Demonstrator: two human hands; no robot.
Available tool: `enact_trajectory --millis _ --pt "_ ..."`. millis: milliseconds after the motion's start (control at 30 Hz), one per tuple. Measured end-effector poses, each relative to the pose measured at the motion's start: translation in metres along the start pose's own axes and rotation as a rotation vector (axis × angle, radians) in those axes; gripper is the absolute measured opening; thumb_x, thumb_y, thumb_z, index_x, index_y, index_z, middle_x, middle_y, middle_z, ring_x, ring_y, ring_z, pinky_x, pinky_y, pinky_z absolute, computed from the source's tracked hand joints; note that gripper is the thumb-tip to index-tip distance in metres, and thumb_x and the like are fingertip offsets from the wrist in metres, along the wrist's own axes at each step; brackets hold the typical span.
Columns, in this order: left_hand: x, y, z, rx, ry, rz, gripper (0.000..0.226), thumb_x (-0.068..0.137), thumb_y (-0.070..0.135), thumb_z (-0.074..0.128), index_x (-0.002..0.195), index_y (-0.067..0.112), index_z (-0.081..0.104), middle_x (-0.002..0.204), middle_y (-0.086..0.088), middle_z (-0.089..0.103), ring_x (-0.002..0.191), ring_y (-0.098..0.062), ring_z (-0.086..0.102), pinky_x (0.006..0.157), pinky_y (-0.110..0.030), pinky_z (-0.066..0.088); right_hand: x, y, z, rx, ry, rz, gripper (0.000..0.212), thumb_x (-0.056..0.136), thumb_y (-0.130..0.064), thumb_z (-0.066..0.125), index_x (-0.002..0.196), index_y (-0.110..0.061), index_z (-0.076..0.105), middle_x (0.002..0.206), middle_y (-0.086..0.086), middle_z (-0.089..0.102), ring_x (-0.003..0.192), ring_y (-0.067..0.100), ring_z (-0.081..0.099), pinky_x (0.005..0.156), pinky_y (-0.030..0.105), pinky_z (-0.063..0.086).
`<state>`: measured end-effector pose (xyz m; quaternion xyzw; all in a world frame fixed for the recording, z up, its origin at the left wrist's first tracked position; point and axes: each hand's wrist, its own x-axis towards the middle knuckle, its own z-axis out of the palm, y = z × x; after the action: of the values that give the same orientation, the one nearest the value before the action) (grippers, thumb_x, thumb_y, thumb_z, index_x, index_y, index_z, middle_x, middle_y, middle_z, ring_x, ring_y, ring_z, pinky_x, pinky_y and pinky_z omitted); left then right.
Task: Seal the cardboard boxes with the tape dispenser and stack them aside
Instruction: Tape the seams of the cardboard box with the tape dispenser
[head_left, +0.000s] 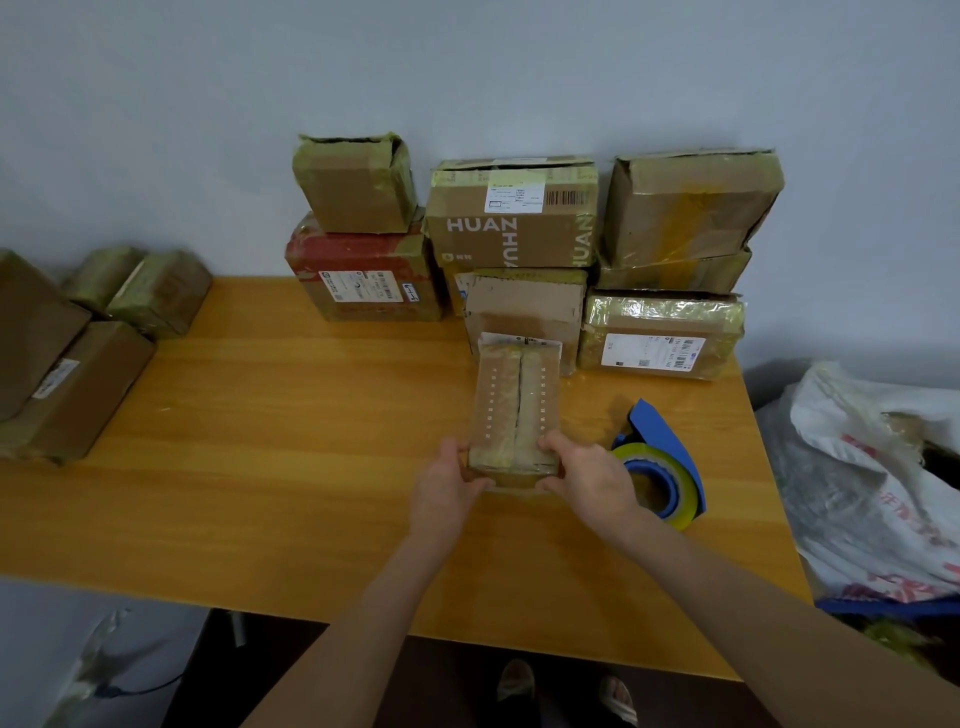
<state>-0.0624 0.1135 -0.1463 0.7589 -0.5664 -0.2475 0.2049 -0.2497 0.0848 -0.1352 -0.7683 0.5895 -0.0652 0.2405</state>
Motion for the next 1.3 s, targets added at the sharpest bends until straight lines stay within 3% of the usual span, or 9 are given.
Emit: enact_trajectory --millis 133,300,400,500,600,733,800,900,1300 --pt "0.003 0.006 0.004 0.002 -0.018 0.049 0.072 0.069 0.026 0.084 0.129 0.015 0.047 0.117 0.0 0.059 0.102 -0.019 0.06 0.084 -0.032 0.051 0.003 0.0 0.001 -0.076 -0.029 -0.024 0.045 0.087 -0.043 0.066 0.117 -0.025 0.038 0.102 -0.001 0.067 0.083 0.02 0.066 0.069 0.035 0.057" --pt "0.009 0.003 -0.003 -0.019 -0.1 0.104 0.068 0.077 0.012 0.078 0.137 0.017 0.047 0.113 -0.004 0.068 0.098 -0.019 0.064 0.078 -0.019 0.045 0.005 0.007 0.0 0.014 -0.069 -0.049 0.038 0.091 -0.033 0.064 0.122 -0.03 0.041 0.112 -0.001 0.067 0.087 0.017 0.062 0.068 0.029 0.052" --pt "0.014 0.007 -0.009 0.073 -0.188 0.12 0.061 0.085 0.014 0.067 0.139 0.017 0.04 0.127 -0.007 0.054 0.109 -0.021 0.055 0.087 -0.025 0.046 0.003 0.014 -0.008 0.06 -0.116 -0.059 0.042 0.094 -0.038 0.059 0.132 -0.037 0.042 0.121 -0.006 0.064 0.086 0.012 0.06 0.06 0.022 0.044" --pt "0.012 0.023 -0.009 0.039 -0.023 0.15 0.06 0.086 0.017 0.063 0.141 0.015 0.04 0.131 -0.007 0.044 0.115 -0.019 0.047 0.095 -0.028 0.044 -0.001 0.02 -0.016 0.046 -0.098 -0.108 0.039 0.098 -0.041 0.051 0.136 -0.037 0.047 0.12 -0.007 0.064 0.082 0.008 0.058 0.053 0.018 0.04" --pt "0.012 0.051 -0.001 0.144 0.082 0.272 0.061 0.089 0.031 0.06 0.144 0.017 0.038 0.14 -0.006 0.04 0.126 -0.02 0.042 0.105 -0.033 0.038 -0.006 0.027 -0.027 -0.061 0.112 -0.029 0.03 0.098 -0.036 0.05 0.127 -0.033 0.054 0.116 -0.005 0.056 0.097 0.014 0.058 0.066 0.023 0.05" --pt "0.016 0.086 0.023 0.454 -0.139 0.315 0.076 0.089 0.055 0.052 0.151 0.038 0.011 0.16 -0.004 0.01 0.147 -0.029 0.011 0.116 -0.057 0.013 -0.015 0.057 -0.043 -0.174 0.164 0.289 0.064 0.086 -0.041 0.066 0.14 -0.025 0.035 0.13 0.007 0.04 0.119 0.027 0.043 0.092 0.035 0.045" --pt "0.017 0.089 0.031 0.541 -0.212 0.292 0.075 0.089 0.055 0.052 0.15 0.044 0.01 0.162 -0.003 -0.001 0.148 -0.032 0.0 0.112 -0.067 0.004 -0.018 0.074 -0.048 -0.147 0.03 0.429 0.082 0.083 -0.05 0.068 0.146 -0.025 0.022 0.138 0.009 0.035 0.124 0.032 0.043 0.094 0.04 0.046" --pt "0.014 0.075 0.026 0.602 -0.225 0.245 0.07 0.09 0.052 0.052 0.148 0.046 0.013 0.162 0.0 -0.001 0.148 -0.033 0.001 0.109 -0.07 0.007 -0.019 0.09 -0.044 -0.084 -0.125 0.478 0.081 0.088 -0.046 0.065 0.148 -0.023 0.015 0.133 0.009 0.04 0.107 0.029 0.056 0.072 0.034 0.05" --pt "0.032 -0.03 -0.067 0.631 -0.109 -0.132 0.066 0.099 0.021 0.044 0.151 0.039 0.009 0.161 0.001 0.004 0.145 -0.032 0.011 0.108 -0.056 0.034 0.003 0.076 -0.041 -0.041 -0.081 0.404 0.057 0.097 -0.022 0.052 0.145 -0.022 0.022 0.126 0.007 0.046 0.09 0.025 0.061 0.069 0.035 0.053"
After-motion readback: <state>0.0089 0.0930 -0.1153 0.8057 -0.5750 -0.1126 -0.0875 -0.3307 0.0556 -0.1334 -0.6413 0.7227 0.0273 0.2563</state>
